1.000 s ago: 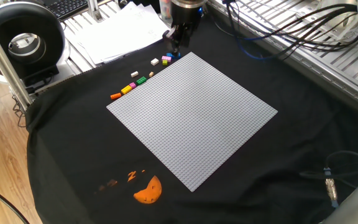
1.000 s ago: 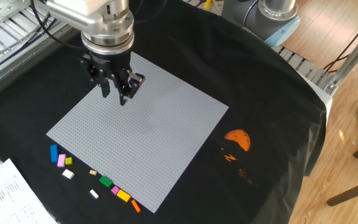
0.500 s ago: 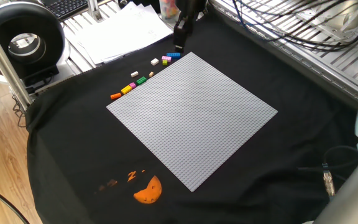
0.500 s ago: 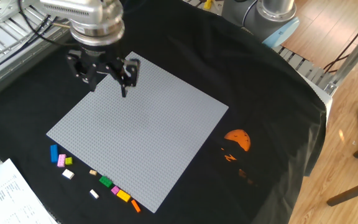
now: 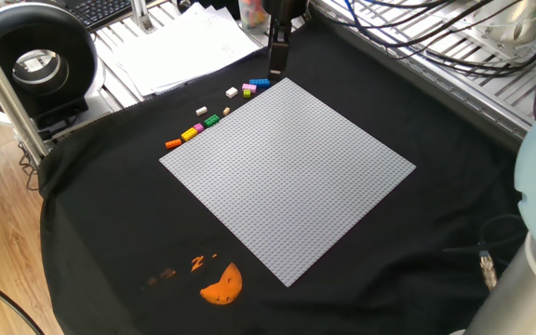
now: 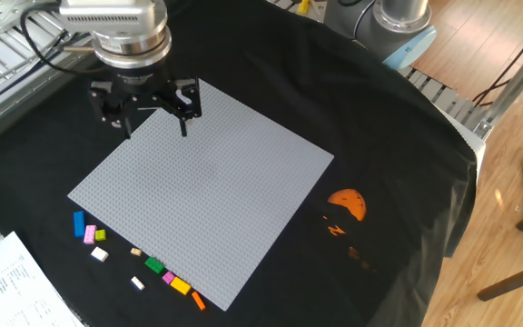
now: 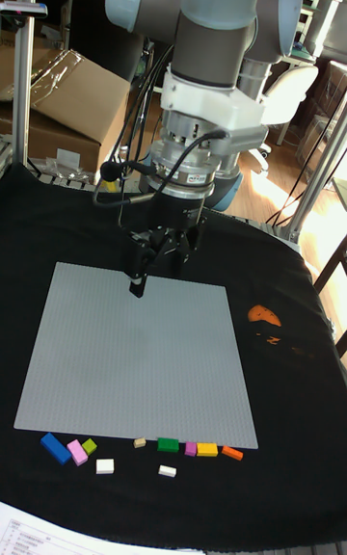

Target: Build with small Lego blocks

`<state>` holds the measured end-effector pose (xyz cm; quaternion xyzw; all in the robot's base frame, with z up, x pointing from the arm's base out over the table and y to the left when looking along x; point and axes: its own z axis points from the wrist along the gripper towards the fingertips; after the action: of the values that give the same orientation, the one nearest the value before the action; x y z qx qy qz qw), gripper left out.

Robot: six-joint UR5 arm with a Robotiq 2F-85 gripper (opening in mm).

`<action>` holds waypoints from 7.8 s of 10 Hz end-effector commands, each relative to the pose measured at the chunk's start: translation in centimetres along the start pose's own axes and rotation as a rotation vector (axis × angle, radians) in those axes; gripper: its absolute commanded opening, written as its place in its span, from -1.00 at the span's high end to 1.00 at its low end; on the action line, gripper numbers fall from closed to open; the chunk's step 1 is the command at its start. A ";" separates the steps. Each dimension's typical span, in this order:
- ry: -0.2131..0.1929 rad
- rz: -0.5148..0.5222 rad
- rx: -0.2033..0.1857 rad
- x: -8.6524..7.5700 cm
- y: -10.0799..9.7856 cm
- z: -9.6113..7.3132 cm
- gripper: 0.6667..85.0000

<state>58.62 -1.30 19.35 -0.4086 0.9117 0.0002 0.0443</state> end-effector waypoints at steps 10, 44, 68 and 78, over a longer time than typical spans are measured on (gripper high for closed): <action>-0.022 0.026 0.057 -3.0 -1.7 -2.0 -0.66; 0.040 -0.205 0.064 1.7 -15.2 7.6 -1.00; -0.062 -0.050 0.002 -1.3 -17.4 18.5 -0.06; -0.060 -0.032 0.011 -1.3 -17.7 20.0 0.11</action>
<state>74.16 -11.55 0.38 -0.4286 0.9008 0.0021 0.0702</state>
